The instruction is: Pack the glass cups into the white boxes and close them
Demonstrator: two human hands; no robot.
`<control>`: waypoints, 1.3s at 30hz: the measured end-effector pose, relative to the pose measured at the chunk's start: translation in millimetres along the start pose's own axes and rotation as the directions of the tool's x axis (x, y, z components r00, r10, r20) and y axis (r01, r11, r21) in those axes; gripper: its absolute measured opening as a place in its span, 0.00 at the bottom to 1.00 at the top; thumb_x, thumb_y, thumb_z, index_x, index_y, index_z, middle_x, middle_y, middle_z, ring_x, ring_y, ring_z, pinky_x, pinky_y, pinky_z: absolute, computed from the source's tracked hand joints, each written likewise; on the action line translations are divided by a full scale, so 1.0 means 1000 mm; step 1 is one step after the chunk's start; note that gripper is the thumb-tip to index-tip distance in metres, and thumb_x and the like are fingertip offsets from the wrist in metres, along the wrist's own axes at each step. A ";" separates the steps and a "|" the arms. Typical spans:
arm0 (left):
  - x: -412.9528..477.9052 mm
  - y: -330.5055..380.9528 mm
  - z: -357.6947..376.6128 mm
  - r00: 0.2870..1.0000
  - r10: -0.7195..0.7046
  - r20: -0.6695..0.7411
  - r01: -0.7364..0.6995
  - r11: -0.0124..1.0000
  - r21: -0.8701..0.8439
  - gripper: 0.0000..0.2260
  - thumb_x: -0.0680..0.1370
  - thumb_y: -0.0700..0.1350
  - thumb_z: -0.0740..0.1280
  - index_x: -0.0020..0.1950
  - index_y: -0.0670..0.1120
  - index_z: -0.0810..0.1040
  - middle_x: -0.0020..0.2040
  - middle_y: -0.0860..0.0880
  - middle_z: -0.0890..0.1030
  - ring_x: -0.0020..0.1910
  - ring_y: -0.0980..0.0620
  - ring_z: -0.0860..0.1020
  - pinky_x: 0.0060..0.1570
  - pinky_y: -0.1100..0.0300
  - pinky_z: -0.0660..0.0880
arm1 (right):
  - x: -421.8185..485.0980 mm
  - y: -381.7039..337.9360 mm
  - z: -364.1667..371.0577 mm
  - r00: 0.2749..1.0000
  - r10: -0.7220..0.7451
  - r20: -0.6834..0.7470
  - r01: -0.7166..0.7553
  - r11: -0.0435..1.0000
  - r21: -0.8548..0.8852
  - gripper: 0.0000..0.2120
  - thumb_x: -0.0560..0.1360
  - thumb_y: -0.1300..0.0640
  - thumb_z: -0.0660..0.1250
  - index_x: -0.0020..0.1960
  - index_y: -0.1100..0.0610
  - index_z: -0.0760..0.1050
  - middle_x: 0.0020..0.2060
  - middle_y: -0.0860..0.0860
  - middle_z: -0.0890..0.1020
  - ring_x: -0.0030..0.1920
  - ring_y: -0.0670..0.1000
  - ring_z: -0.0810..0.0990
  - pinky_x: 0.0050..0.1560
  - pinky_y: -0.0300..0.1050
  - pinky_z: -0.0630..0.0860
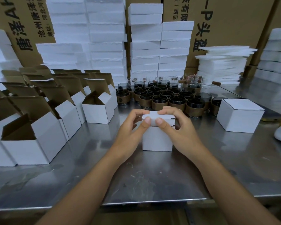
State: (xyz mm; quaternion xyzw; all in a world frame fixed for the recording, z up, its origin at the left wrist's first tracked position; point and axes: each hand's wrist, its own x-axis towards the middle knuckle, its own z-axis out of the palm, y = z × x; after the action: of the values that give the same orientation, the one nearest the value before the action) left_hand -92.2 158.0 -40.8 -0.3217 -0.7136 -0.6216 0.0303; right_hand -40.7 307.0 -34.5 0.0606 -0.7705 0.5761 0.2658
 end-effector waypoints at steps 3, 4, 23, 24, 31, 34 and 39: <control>0.000 0.001 0.000 1.000 -0.013 -0.027 0.012 1.000 -0.018 0.13 0.77 0.59 0.57 0.52 0.54 0.75 0.41 0.68 0.77 0.44 0.70 0.74 0.44 0.77 0.66 | 0.001 0.001 0.000 1.000 0.023 0.013 -0.024 1.000 0.013 0.04 0.72 0.49 0.67 0.47 0.45 0.77 0.59 0.40 0.72 0.58 0.31 0.71 0.51 0.27 0.70; 0.001 0.000 -0.001 0.999 -0.024 -0.036 0.023 1.000 -0.015 0.11 0.79 0.56 0.57 0.51 0.53 0.75 0.38 0.69 0.75 0.41 0.70 0.72 0.41 0.78 0.65 | 0.002 0.000 0.000 0.999 0.037 0.017 -0.038 0.998 0.049 0.03 0.76 0.52 0.65 0.46 0.46 0.78 0.59 0.41 0.73 0.57 0.30 0.71 0.52 0.26 0.69; 0.002 -0.005 -0.002 0.995 -0.088 -0.035 0.086 0.995 -0.052 0.13 0.76 0.53 0.64 0.59 0.55 0.69 0.57 0.60 0.74 0.55 0.71 0.73 0.49 0.77 0.69 | -0.004 0.008 0.007 0.963 -0.268 -0.014 0.214 0.798 -0.564 0.17 0.72 0.41 0.66 0.54 0.51 0.76 0.52 0.41 0.72 0.57 0.46 0.68 0.48 0.38 0.64; 0.001 -0.004 -0.002 0.995 -0.096 -0.039 0.094 0.994 -0.058 0.15 0.74 0.57 0.62 0.58 0.54 0.71 0.56 0.60 0.75 0.55 0.70 0.73 0.48 0.78 0.69 | -0.004 0.007 0.007 0.969 -0.248 0.011 0.202 0.760 -0.617 0.20 0.71 0.37 0.66 0.55 0.50 0.75 0.52 0.41 0.71 0.57 0.45 0.66 0.47 0.39 0.64; -0.001 -0.003 -0.003 0.990 -0.125 -0.059 0.120 0.990 -0.072 0.15 0.80 0.57 0.51 0.57 0.57 0.75 0.59 0.59 0.77 0.61 0.62 0.73 0.62 0.61 0.67 | -0.005 -0.003 0.013 0.973 -0.227 -0.041 0.087 0.527 -0.845 0.28 0.65 0.33 0.66 0.53 0.52 0.68 0.53 0.48 0.70 0.55 0.52 0.67 0.50 0.46 0.65; -0.001 -0.004 -0.004 0.988 -0.129 -0.083 0.123 0.990 -0.065 0.14 0.77 0.59 0.52 0.55 0.58 0.74 0.58 0.60 0.77 0.59 0.63 0.74 0.62 0.61 0.67 | -0.004 -0.001 -0.002 0.977 -0.201 -0.077 0.031 0.484 -0.874 0.25 0.66 0.36 0.66 0.53 0.53 0.67 0.52 0.49 0.70 0.55 0.53 0.68 0.52 0.46 0.63; 0.000 -0.005 -0.004 0.988 -0.123 -0.093 0.117 0.991 -0.069 0.13 0.76 0.61 0.58 0.54 0.56 0.75 0.55 0.59 0.79 0.55 0.65 0.77 0.55 0.61 0.70 | -0.002 0.006 -0.054 0.971 -0.165 -0.173 -0.093 0.404 -0.910 0.23 0.66 0.40 0.68 0.53 0.54 0.70 0.51 0.52 0.74 0.56 0.56 0.69 0.55 0.50 0.61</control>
State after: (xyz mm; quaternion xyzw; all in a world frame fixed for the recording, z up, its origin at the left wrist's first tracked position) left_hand -96.0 154.1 -44.2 -0.2484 -0.7091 -0.6597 0.0173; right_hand -23.4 358.2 -29.7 -0.1463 -0.9207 0.0590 0.3570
